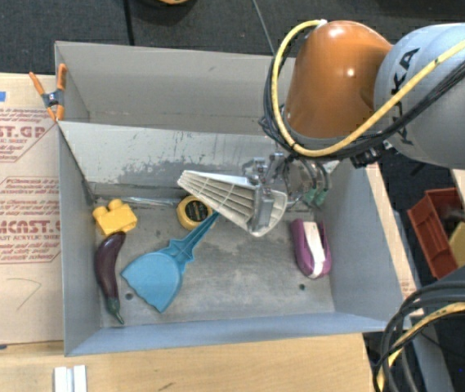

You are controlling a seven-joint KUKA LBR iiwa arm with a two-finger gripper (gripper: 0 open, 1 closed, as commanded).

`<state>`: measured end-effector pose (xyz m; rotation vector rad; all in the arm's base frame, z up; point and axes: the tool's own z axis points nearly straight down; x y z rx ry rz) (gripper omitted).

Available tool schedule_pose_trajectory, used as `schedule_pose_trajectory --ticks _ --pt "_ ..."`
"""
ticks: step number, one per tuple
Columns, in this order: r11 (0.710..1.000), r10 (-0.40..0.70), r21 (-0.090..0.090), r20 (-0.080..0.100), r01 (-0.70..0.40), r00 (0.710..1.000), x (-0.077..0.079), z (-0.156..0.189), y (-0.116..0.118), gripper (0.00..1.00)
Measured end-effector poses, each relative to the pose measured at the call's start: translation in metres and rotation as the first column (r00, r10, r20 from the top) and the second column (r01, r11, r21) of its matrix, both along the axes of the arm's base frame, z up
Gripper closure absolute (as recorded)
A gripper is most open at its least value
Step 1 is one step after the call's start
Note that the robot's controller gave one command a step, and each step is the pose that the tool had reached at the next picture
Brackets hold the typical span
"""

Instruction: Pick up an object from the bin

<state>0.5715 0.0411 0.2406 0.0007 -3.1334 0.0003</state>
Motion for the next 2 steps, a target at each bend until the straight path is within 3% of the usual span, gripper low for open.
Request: schedule_pose_trajectory --ticks 1,2 --pt "1.000 0.000 0.000 0.008 0.000 1.000 0.001 0.005 0.000 0.00" --pt "1.000 0.021 0.000 -0.003 -0.021 1.000 0.003 0.046 0.002 0.00"
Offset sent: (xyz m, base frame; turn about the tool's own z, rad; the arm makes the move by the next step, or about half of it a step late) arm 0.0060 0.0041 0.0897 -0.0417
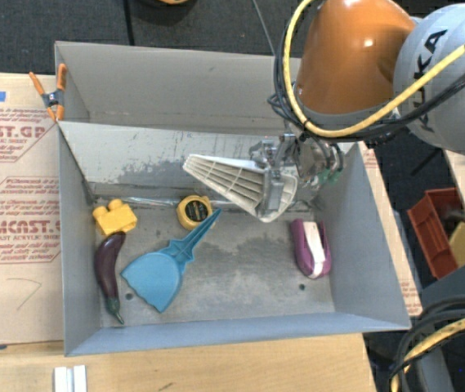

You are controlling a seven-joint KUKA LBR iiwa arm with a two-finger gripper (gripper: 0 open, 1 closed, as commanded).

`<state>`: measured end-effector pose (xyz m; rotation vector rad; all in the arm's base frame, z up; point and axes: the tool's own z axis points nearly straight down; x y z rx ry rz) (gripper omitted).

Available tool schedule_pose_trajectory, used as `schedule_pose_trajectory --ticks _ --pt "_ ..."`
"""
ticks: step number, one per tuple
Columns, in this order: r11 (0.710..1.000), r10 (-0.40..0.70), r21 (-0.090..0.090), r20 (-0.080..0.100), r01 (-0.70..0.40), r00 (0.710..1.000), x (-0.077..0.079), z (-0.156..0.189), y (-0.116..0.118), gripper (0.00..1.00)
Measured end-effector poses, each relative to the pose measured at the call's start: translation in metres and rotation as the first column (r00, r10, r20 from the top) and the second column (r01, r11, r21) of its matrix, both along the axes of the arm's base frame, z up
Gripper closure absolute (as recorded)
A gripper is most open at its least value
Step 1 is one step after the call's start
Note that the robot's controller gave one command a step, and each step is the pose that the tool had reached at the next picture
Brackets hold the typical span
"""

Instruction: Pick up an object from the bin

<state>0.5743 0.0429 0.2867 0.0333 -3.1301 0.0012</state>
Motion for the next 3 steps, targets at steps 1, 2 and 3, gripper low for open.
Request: schedule_pose_trajectory --ticks 1,2,3 --pt "1.000 0.007 0.000 0.008 -0.007 1.000 0.006 0.062 0.006 0.00" --pt "1.000 0.010 0.000 0.008 -0.010 1.000 0.007 0.078 0.007 0.00" --pt "0.996 0.090 -0.001 0.020 -0.090 0.996 -0.003 0.102 0.003 0.00"
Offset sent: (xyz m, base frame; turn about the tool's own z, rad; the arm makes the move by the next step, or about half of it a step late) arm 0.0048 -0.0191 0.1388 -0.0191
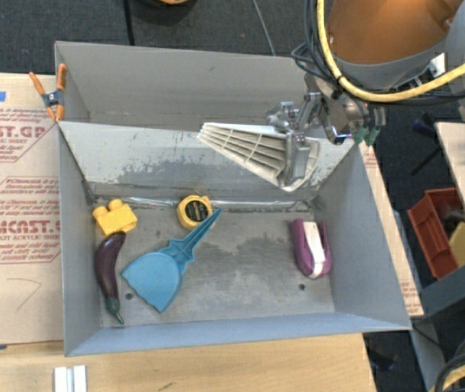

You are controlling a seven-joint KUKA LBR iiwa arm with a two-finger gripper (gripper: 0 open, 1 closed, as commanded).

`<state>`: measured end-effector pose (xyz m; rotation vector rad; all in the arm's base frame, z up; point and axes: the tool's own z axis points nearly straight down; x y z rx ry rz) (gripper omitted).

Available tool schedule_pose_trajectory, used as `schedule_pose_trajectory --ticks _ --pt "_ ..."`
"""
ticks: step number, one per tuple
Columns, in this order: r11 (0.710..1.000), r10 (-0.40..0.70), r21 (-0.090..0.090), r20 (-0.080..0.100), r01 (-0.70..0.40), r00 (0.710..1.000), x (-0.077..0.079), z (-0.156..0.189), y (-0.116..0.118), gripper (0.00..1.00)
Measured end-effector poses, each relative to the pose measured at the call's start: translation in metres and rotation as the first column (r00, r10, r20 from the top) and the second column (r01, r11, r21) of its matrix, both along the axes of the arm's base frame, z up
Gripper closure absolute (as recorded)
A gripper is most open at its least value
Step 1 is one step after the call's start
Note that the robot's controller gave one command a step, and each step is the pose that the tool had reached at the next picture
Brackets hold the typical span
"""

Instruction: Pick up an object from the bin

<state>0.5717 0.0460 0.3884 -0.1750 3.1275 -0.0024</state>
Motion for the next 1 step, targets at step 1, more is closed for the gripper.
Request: schedule_pose_trajectory --ticks 1 --pt "1.000 0.007 0.001 -0.020 -0.007 1.000 -0.0020 0.0179 -0.0117 0.00"
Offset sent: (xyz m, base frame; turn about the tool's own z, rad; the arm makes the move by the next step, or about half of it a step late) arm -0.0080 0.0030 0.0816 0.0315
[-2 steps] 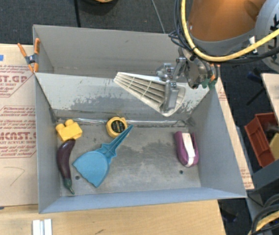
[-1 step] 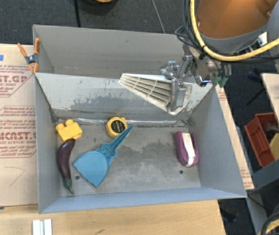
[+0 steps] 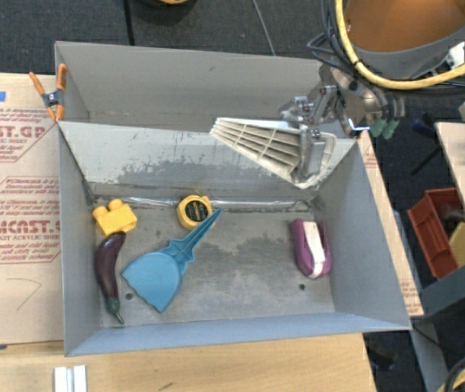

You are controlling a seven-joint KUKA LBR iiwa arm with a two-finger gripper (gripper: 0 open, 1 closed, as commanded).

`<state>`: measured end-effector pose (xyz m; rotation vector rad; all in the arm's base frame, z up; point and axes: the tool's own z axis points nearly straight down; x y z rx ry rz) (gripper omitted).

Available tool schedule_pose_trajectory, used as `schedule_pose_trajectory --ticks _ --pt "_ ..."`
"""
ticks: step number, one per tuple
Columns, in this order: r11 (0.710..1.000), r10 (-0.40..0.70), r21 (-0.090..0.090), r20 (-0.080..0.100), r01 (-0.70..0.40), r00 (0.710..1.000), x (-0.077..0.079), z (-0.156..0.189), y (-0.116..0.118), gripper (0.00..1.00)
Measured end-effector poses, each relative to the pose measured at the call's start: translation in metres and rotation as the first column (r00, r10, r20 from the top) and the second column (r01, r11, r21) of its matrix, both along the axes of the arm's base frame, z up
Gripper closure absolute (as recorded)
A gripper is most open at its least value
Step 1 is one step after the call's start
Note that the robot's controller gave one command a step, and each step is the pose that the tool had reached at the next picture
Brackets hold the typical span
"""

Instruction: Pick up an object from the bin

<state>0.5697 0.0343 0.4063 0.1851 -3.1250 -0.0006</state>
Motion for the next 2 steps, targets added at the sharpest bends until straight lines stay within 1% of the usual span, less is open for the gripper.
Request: schedule_pose_trajectory --ticks 1,2 --pt "0.999 -0.040 -0.001 0.018 0.040 0.999 -0.004 0.054 0.010 0.00" --pt "1.000 -0.024 0.001 0.027 0.024 0.999 -0.001 0.032 0.004 0.00"
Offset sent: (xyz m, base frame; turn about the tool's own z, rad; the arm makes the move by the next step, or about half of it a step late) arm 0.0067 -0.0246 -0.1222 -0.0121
